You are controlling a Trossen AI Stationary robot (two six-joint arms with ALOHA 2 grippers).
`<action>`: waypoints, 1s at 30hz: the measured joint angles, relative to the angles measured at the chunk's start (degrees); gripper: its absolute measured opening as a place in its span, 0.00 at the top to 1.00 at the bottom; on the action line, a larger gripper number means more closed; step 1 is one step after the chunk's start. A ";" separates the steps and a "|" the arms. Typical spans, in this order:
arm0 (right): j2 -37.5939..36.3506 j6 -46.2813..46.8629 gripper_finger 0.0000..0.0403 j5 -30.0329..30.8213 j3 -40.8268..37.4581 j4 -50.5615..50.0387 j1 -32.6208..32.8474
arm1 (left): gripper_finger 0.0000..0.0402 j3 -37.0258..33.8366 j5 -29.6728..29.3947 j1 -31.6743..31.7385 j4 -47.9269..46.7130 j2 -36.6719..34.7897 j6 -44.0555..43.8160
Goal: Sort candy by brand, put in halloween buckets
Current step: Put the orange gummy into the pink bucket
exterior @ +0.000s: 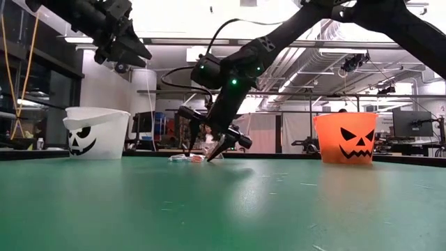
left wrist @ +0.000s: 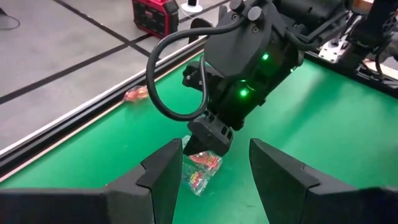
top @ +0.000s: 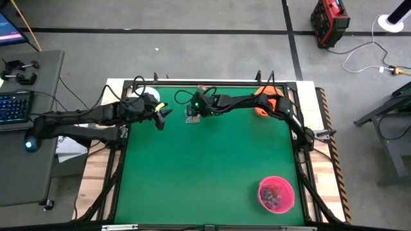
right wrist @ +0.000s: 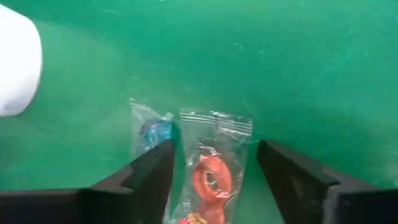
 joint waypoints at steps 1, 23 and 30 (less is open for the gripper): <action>0.04 -0.12 0.47 0.02 -0.02 -0.87 -0.04 | 0.57 0.00 0.00 -0.02 0.03 0.18 0.00; -25.31 -30.10 1.00 8.73 -0.55 -31.90 1.03 | 0.57 0.00 -4.70 0.71 5.35 1.36 2.19; -37.77 -23.34 1.00 13.87 -9.63 -37.58 7.33 | 0.57 0.04 -2.88 3.15 18.71 4.56 4.57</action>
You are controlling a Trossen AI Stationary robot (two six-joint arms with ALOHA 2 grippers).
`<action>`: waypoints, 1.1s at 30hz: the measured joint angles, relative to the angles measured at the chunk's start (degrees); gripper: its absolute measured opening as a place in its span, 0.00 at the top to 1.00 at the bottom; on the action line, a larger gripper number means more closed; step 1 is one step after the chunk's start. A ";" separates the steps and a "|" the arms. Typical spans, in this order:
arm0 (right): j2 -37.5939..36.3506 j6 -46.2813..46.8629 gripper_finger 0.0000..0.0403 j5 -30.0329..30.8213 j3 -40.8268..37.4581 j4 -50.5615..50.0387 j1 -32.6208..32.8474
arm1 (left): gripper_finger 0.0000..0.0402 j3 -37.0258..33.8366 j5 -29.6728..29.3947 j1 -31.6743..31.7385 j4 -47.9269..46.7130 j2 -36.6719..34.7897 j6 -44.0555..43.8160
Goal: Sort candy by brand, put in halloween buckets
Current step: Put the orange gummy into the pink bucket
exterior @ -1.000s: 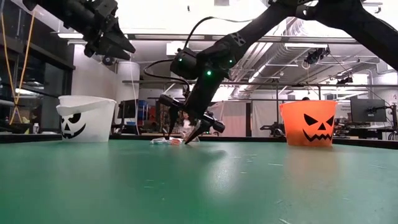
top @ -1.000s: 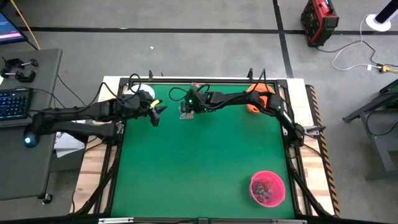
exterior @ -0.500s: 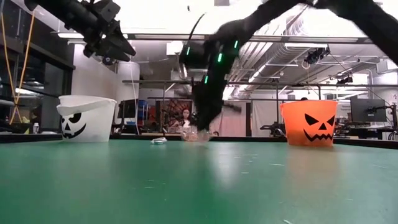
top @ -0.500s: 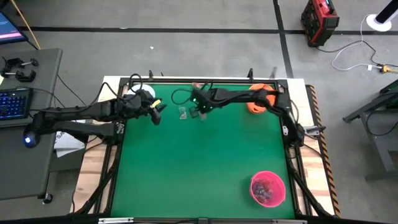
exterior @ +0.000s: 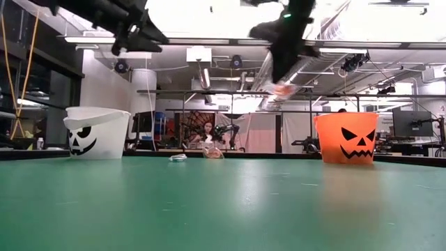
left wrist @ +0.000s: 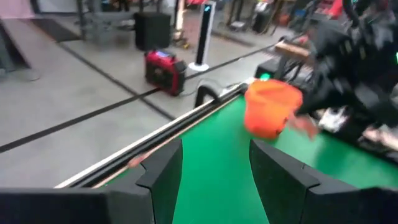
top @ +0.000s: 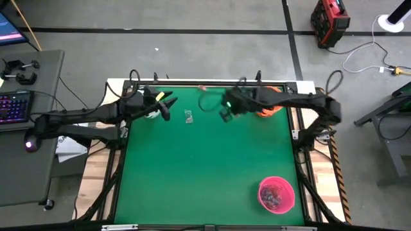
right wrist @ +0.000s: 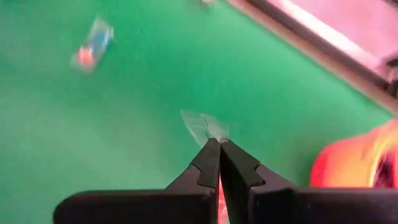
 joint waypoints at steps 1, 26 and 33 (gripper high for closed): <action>-2.23 2.87 1.00 -0.23 -3.11 0.17 1.43 | 0.57 0.00 1.24 0.42 1.81 0.74 -0.02; -20.84 66.51 1.00 -26.73 -21.87 3.52 52.85 | 0.57 5.47 21.37 6.12 30.32 23.25 -2.44; -18.43 69.25 1.00 -30.77 -21.87 4.13 52.66 | 0.57 7.12 21.37 6.12 29.02 23.27 3.54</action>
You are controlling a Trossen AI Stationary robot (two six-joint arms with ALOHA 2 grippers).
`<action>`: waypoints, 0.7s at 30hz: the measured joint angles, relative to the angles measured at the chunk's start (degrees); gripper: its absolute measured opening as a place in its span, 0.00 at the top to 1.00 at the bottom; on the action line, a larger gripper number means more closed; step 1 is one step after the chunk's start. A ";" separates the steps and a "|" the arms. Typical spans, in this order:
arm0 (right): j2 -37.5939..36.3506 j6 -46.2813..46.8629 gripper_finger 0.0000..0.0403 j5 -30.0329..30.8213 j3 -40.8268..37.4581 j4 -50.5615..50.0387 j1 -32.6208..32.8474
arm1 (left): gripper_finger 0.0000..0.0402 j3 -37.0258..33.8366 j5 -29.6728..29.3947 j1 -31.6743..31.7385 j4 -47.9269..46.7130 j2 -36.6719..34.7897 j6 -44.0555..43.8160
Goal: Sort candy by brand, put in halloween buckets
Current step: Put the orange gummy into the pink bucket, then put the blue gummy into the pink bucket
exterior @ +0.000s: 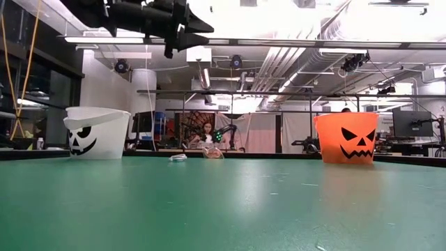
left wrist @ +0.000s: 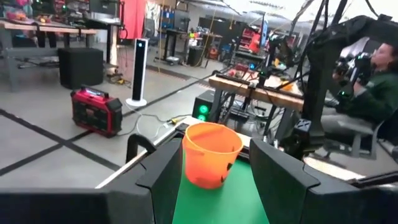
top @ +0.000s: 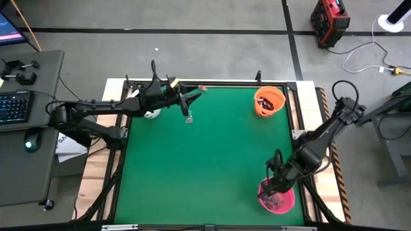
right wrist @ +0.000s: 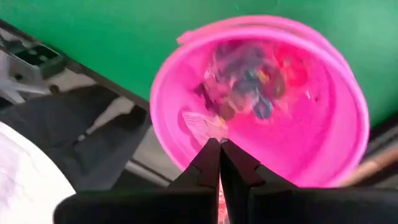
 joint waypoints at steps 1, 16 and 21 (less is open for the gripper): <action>0.02 -0.10 0.99 -1.50 0.00 -0.04 -0.31 | 0.57 0.28 0.00 0.00 -0.70 0.00 0.30; -1.61 -22.18 0.43 -4.43 0.09 4.67 -10.24 | 0.57 2.00 0.02 0.07 -11.32 -7.38 6.47; 0.43 -40.32 0.41 4.56 0.11 7.45 -22.94 | 0.57 2.00 0.00 0.11 -16.18 -16.23 6.42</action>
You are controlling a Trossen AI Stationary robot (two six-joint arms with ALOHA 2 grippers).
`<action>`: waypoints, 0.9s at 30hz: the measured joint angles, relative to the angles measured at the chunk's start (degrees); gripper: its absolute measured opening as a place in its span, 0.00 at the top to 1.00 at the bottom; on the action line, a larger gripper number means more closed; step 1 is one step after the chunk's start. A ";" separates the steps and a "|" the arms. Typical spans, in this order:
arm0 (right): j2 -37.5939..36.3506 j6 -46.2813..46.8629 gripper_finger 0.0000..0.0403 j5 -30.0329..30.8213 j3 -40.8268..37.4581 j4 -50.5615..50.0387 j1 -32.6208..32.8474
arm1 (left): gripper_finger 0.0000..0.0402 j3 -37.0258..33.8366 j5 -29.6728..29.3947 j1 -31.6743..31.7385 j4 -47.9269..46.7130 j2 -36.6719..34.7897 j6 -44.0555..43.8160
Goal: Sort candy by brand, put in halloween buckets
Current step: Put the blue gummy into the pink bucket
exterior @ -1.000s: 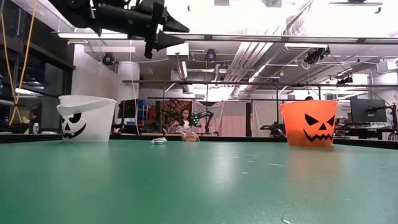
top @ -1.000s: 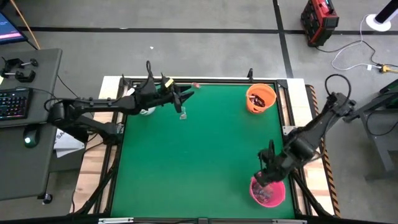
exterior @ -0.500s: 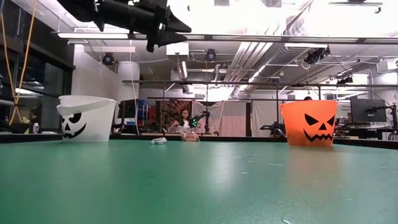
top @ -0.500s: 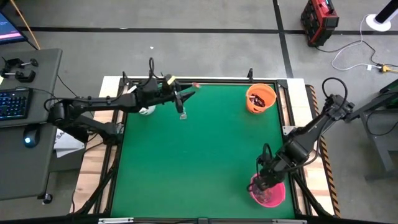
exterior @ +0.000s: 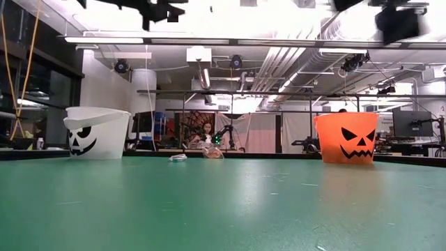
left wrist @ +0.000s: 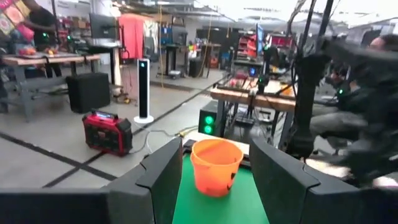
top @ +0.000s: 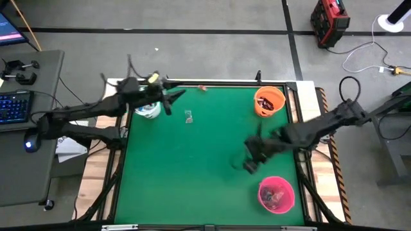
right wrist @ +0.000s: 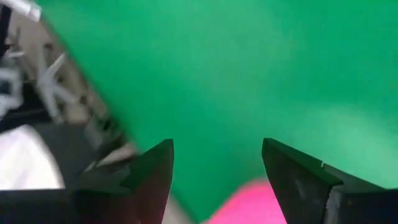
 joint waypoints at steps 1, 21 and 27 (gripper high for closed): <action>1.28 -4.78 0.41 0.26 0.00 1.14 -3.31 | 0.57 0.00 -0.15 0.00 -1.37 -1.67 0.00; 40.12 2.15 0.41 -5.05 4.64 60.91 -34.22 | 0.57 0.00 -7.91 0.02 -11.58 -11.25 -1.46; 47.33 0.31 0.41 -2.44 17.26 50.75 -33.99 | 0.57 0.00 -7.94 0.02 -11.59 -11.27 0.00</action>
